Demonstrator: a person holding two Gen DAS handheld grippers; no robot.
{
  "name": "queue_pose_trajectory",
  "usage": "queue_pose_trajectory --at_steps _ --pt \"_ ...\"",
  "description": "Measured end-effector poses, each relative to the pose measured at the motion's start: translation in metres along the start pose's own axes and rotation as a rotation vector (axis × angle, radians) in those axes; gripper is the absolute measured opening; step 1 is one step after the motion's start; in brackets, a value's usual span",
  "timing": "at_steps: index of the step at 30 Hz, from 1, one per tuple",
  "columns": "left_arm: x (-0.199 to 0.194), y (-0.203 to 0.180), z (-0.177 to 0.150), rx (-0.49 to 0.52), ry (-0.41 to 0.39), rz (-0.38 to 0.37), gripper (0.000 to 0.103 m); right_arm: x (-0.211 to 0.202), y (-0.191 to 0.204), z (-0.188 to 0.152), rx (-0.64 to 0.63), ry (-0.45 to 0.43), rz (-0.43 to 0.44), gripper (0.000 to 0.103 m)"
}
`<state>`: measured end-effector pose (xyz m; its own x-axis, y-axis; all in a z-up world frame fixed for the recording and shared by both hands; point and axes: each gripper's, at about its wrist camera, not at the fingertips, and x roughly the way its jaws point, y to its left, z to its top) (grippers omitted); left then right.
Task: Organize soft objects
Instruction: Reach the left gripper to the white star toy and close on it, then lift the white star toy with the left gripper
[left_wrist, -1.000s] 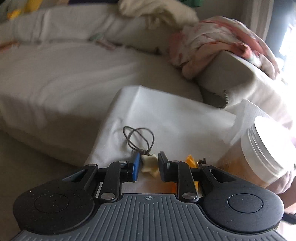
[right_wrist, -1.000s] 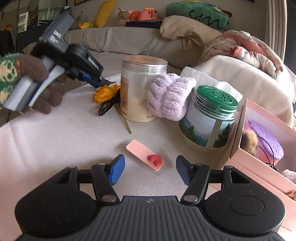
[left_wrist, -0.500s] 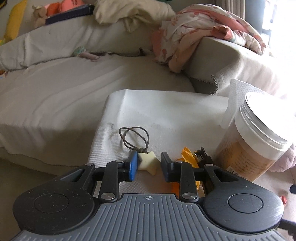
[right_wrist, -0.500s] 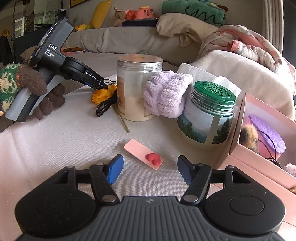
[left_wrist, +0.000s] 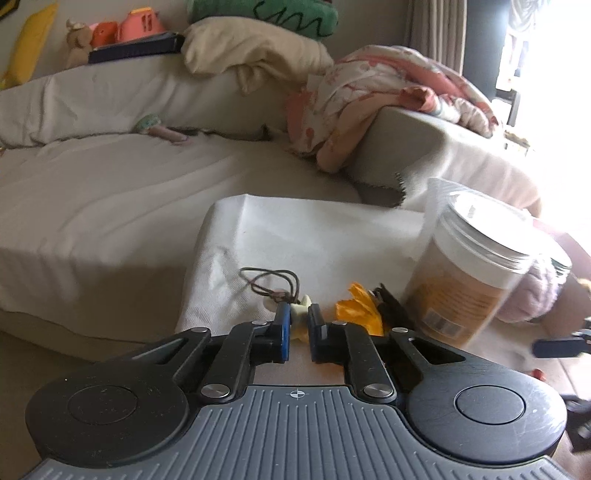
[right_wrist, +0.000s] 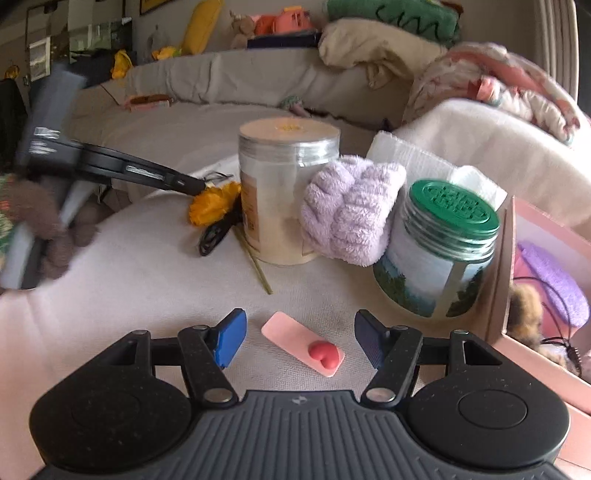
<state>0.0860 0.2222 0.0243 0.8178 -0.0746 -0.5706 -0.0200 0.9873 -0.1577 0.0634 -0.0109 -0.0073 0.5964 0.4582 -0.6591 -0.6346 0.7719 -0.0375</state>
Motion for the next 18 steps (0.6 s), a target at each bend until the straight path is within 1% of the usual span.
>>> queue_pose_trajectory --at_steps 1,3,4,5,6,8,9,12,13,15,17,18 --pt "-0.003 0.0 -0.001 0.006 -0.001 -0.011 0.01 0.003 -0.003 0.001 0.018 0.018 0.016 0.065" --pt "-0.005 -0.001 -0.002 0.018 0.003 -0.03 0.01 0.002 -0.006 0.001 0.037 0.021 0.027 0.061" --pt "-0.005 -0.002 -0.003 0.024 0.009 -0.032 0.01 0.001 -0.006 0.001 0.034 0.025 0.032 0.055" --pt "-0.003 -0.003 -0.004 0.028 0.021 -0.031 0.01 0.0 -0.005 0.001 0.024 0.028 0.035 0.046" --pt "0.0 -0.003 -0.005 0.023 0.034 -0.024 0.01 -0.002 -0.003 0.001 0.012 0.031 0.034 0.044" --pt "0.007 -0.001 -0.007 -0.014 0.062 0.001 0.01 -0.004 0.001 -0.003 -0.013 0.028 0.028 0.044" --pt "0.007 0.0 -0.006 -0.032 0.058 0.005 0.011 -0.005 0.004 -0.006 -0.03 0.025 0.025 0.044" --pt "0.01 0.0 -0.001 -0.104 0.085 0.019 0.011 -0.009 0.009 -0.012 -0.064 -0.008 0.01 0.044" --pt "0.01 -0.001 0.0 -0.108 0.087 0.026 0.011 -0.009 0.009 -0.014 -0.06 -0.017 0.008 0.044" --pt "0.009 -0.003 -0.002 -0.088 0.078 0.022 0.011 -0.009 0.006 -0.016 -0.037 -0.033 0.001 0.049" --pt "0.006 -0.001 -0.005 -0.077 0.07 0.014 0.011 -0.009 0.0 -0.019 0.001 -0.043 -0.003 0.059" --pt "0.005 0.0 -0.004 -0.084 0.074 0.008 0.012 -0.008 -0.004 -0.018 0.02 -0.041 0.008 0.059"
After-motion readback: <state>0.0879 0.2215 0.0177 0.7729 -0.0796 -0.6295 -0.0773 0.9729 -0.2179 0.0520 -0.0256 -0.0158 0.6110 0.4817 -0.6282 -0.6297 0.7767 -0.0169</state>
